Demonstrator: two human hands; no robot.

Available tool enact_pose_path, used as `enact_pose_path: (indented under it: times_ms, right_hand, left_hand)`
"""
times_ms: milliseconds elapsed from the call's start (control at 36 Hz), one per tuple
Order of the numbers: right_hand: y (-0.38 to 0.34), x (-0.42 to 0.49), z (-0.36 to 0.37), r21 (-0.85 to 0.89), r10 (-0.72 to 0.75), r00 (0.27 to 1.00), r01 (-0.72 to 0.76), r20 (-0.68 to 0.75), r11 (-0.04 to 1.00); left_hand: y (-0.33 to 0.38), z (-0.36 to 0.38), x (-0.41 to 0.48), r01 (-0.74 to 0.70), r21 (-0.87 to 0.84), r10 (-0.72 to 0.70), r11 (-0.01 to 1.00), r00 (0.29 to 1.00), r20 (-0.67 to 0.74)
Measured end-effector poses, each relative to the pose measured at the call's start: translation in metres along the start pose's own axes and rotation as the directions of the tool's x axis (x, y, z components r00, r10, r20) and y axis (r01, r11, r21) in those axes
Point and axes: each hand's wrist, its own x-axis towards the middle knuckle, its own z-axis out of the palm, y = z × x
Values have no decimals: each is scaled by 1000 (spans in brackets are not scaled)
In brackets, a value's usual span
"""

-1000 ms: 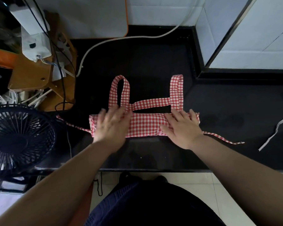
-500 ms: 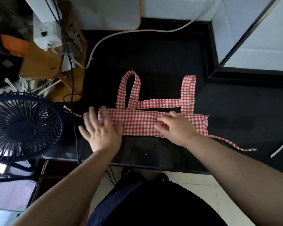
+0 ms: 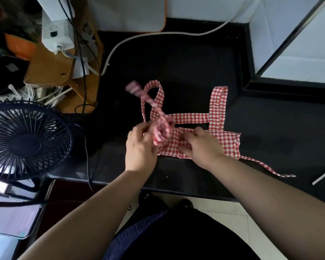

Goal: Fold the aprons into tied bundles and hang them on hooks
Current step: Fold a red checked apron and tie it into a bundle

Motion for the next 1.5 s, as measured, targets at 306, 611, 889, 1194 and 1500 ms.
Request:
enact_pose_path:
  times_ms: [306, 611, 889, 1194, 1500]
  right_hand:
    - [18, -41, 17, 422, 361, 870, -204, -335, 883]
    - [18, -23, 0, 787, 665, 424, -290, 615, -544]
    - [17, -29, 10, 823, 823, 567, -477, 22, 307]
    - [16, -47, 20, -82, 90, 912, -133, -400, 988]
    - [2, -44, 18, 51, -92, 814, 148, -574, 988]
  left_hand:
    - [17, 7, 9, -185, 424, -113, 886, 802, 587]
    - [20, 3, 16, -266, 440, -95, 858, 759, 644]
    - [25, 2, 14, -295, 314, 144, 902, 893, 427]
    - [34, 7, 9, -488, 356, 256, 797, 806, 533]
    - [30, 16, 7, -448, 253, 331, 857, 857, 394]
